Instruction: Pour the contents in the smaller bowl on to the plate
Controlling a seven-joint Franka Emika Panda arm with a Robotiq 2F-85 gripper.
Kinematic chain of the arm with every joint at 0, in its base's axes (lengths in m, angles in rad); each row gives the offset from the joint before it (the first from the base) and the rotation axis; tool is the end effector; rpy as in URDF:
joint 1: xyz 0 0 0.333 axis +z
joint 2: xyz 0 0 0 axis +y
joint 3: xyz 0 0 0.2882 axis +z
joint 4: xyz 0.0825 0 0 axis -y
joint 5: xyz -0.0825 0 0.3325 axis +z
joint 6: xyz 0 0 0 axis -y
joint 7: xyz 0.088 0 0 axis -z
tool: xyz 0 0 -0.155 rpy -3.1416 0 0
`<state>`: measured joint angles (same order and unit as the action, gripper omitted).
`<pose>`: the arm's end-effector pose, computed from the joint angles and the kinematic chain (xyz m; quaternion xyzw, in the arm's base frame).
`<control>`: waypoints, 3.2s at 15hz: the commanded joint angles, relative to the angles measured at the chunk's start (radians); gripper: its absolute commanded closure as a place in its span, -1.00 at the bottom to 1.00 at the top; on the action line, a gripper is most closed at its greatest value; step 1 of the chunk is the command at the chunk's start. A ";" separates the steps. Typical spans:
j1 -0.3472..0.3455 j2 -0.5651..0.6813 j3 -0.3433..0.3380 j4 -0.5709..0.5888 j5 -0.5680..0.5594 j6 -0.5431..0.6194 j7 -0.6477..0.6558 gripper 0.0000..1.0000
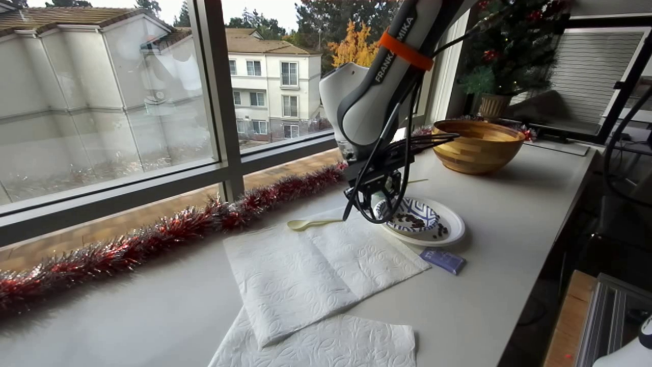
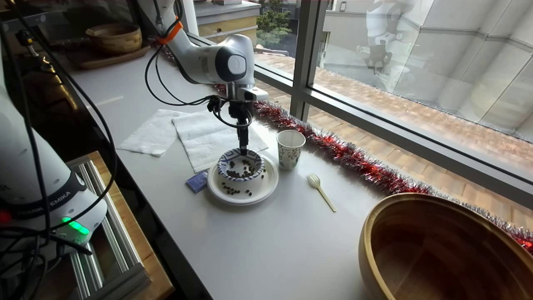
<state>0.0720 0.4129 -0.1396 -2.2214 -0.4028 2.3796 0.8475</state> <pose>0.4724 -0.0540 0.1458 0.9399 -0.2811 -0.0610 0.1837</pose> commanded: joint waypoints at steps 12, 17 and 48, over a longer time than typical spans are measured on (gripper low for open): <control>0.017 0.036 -0.024 0.014 0.003 -0.015 -0.016 0.80; 0.016 0.023 -0.026 0.009 0.000 -0.022 -0.018 0.96; -0.031 -0.069 -0.017 -0.115 0.017 0.124 -0.167 0.98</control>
<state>0.0224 0.2868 -0.1568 -2.3690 -0.4037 2.4699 0.6665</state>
